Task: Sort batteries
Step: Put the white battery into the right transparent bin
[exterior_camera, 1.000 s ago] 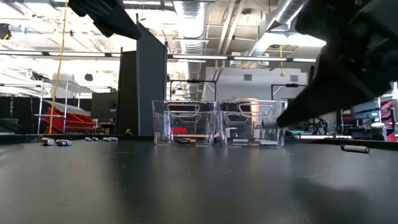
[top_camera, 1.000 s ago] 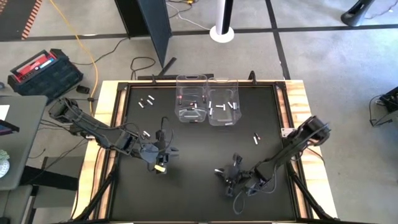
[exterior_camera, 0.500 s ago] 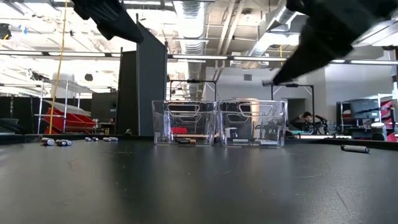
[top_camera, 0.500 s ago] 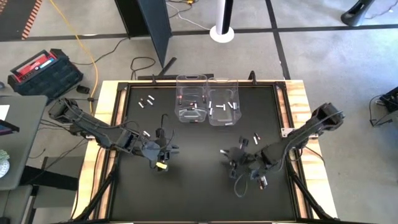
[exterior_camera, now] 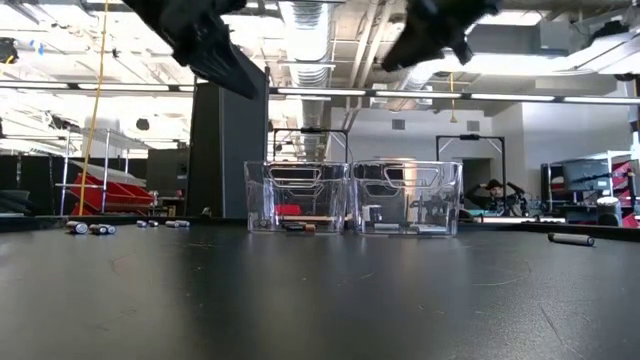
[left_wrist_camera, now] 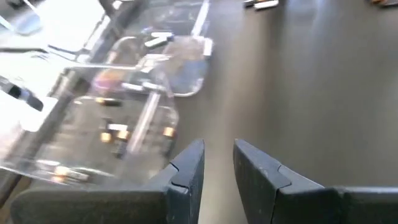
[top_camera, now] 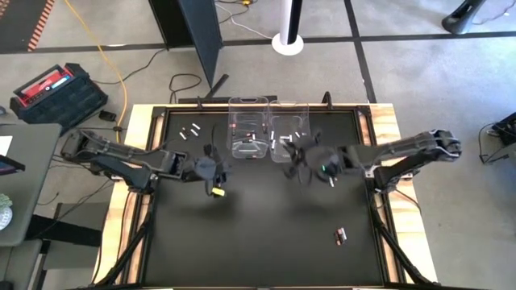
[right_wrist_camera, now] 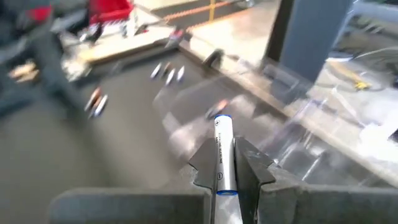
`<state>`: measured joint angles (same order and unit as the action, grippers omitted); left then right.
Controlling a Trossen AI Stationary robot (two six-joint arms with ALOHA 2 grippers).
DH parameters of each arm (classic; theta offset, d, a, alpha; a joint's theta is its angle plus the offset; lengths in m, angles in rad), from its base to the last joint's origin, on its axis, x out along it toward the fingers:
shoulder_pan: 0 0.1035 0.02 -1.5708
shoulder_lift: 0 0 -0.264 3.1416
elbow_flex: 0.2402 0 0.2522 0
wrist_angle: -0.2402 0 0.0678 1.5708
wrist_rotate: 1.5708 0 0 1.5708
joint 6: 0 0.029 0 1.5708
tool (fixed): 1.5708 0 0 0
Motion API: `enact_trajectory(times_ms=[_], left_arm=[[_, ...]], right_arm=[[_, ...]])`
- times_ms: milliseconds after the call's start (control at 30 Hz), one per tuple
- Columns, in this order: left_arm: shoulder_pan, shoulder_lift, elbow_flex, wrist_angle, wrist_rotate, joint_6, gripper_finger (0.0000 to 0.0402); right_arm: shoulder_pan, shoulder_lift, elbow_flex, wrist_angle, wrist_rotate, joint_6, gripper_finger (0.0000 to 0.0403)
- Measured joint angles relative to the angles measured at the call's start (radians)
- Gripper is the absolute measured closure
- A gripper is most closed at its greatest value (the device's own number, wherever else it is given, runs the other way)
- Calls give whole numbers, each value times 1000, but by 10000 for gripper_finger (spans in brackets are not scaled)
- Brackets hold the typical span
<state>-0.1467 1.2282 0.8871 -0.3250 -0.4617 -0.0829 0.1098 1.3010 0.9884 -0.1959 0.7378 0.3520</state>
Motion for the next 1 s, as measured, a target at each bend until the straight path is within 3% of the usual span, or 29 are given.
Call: enact_trajectory(times_ms=[200,400,533,833,1000], left_arm=[[80,0,0,0,0,178,319],[129,0,0,-1,1,169,319],[153,0,0,-4,1,180,319],[182,0,0,-9,2,167,319],[185,0,0,-17,2,172,319]], right_arm=[[-204,115,164,-25,-84,-39,353],[-377,273,288,-184,-166,58,353],[-466,365,310,-243,-305,148,353],[-541,521,310,-357,-426,314,353],[-545,554,310,-386,-455,322,351]])
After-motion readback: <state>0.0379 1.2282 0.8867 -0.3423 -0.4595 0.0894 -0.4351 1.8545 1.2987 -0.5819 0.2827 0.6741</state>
